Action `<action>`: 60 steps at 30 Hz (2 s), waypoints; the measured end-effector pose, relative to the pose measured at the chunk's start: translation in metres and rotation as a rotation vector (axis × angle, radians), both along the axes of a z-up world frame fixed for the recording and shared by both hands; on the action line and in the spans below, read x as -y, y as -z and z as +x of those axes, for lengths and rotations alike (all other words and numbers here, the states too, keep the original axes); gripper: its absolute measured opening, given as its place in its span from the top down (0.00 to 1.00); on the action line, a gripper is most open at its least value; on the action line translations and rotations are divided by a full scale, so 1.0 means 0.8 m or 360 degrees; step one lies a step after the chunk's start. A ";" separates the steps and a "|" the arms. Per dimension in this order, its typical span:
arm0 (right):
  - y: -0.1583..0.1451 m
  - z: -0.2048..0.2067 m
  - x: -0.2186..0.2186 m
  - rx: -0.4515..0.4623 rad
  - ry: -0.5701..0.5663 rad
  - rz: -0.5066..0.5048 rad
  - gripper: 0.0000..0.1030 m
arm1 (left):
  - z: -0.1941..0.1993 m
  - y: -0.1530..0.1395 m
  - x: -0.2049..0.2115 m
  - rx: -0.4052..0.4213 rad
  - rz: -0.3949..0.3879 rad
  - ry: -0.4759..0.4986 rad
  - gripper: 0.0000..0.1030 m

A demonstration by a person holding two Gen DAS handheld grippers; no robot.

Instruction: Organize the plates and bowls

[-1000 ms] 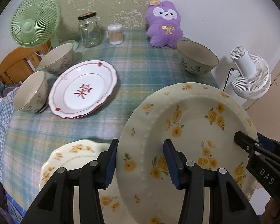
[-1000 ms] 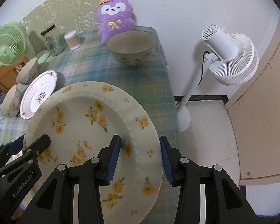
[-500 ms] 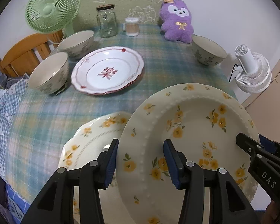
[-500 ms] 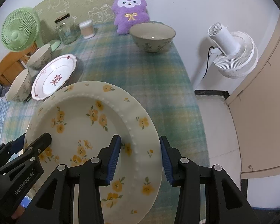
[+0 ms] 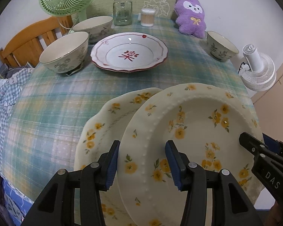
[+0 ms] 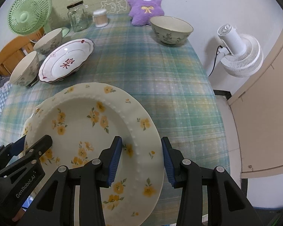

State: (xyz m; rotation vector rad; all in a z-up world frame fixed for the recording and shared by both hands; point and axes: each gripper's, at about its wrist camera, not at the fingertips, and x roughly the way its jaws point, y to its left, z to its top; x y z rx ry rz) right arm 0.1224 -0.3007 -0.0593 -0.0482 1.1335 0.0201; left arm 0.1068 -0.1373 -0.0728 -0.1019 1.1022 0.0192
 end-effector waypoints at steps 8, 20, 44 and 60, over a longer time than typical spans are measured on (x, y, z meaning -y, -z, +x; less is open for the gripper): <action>0.010 -0.002 -0.023 -0.0033 0.0003 -0.0003 0.56 | -0.005 0.013 -0.021 -0.0048 0.0012 0.0000 0.52; 0.028 0.001 -0.037 -0.0070 0.0005 -0.0015 0.56 | -0.004 0.023 -0.028 -0.0029 0.0060 0.0010 0.50; 0.012 -0.019 -0.040 -0.0036 -0.0014 -0.0050 0.65 | -0.006 0.021 -0.008 0.0012 0.0269 0.0061 0.30; 0.027 -0.002 -0.067 -0.0044 -0.0023 -0.0091 0.66 | -0.018 0.002 -0.036 0.0047 0.0141 0.0053 0.29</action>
